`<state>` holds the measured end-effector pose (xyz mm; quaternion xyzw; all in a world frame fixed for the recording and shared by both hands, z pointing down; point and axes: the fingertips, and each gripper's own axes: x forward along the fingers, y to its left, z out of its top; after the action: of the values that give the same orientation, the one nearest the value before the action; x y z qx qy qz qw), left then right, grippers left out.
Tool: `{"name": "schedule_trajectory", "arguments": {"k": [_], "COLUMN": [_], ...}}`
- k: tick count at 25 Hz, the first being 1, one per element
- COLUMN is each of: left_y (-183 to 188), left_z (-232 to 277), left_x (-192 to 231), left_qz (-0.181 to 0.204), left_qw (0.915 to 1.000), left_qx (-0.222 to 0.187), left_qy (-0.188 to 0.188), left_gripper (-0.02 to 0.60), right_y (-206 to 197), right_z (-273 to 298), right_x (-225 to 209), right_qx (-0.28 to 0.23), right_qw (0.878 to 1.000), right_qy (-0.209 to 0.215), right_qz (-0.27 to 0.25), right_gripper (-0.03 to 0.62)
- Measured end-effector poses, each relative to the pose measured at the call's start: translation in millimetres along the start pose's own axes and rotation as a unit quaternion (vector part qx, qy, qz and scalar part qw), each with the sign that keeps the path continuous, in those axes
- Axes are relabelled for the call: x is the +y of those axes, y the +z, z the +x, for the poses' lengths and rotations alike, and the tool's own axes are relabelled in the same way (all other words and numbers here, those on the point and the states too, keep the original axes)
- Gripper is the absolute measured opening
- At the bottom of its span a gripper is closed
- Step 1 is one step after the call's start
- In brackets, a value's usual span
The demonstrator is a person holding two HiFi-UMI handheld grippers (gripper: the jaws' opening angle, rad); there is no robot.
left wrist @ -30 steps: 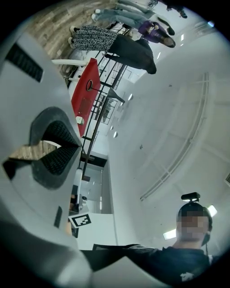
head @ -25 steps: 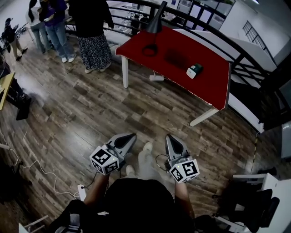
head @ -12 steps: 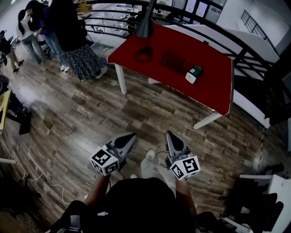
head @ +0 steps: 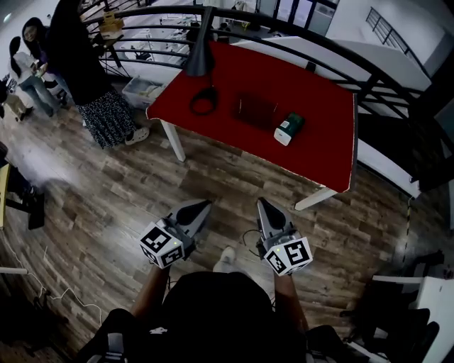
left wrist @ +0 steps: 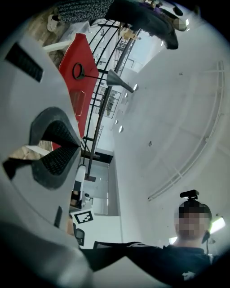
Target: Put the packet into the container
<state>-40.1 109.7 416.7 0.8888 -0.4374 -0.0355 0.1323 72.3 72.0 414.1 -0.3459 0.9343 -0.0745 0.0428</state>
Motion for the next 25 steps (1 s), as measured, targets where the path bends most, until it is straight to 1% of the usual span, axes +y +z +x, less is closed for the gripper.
{"name": "schedule_trajectory", "arguments": {"k": [4, 6, 9, 11, 17, 21, 25], "left_y": [2, 3, 0, 3, 10, 19, 27], "left_z": [34, 47, 62, 70, 97, 119, 146], "left_x": [10, 13, 20, 28, 42, 64, 94], "left_qz": [0.010, 0.018, 0.018, 0.017, 0.032, 0.035, 0.034], "left_qw": [0.9999, 0.9998, 0.9997, 0.9997, 0.9991, 0.9988, 0.9976], "left_qx": [-0.005, 0.002, 0.016, 0.018, 0.025, 0.021, 0.022], "left_qy": [-0.002, -0.002, 0.001, 0.003, -0.010, -0.028, -0.055], "left_gripper": [0.009, 0.009, 0.009, 0.009, 0.009, 0.009, 0.009], "right_y": [-2, -1, 1, 1, -3, 1, 0], "right_z": [7, 12, 18, 24, 37, 58, 88], "right_x": [-36, -52, -65, -74, -103, -120, -143], "right_qx": [0.000, -0.001, -0.006, -0.008, -0.015, -0.018, -0.015], "right_qw": [1.000, 1.000, 1.000, 1.000, 0.999, 0.999, 0.997], "right_qy": [-0.007, -0.011, -0.008, -0.009, -0.030, -0.044, -0.072], "right_qz": [0.004, 0.010, 0.013, 0.017, 0.030, 0.026, 0.024], "right_gripper": [0.021, 0.021, 0.021, 0.021, 0.021, 0.021, 0.021]}}
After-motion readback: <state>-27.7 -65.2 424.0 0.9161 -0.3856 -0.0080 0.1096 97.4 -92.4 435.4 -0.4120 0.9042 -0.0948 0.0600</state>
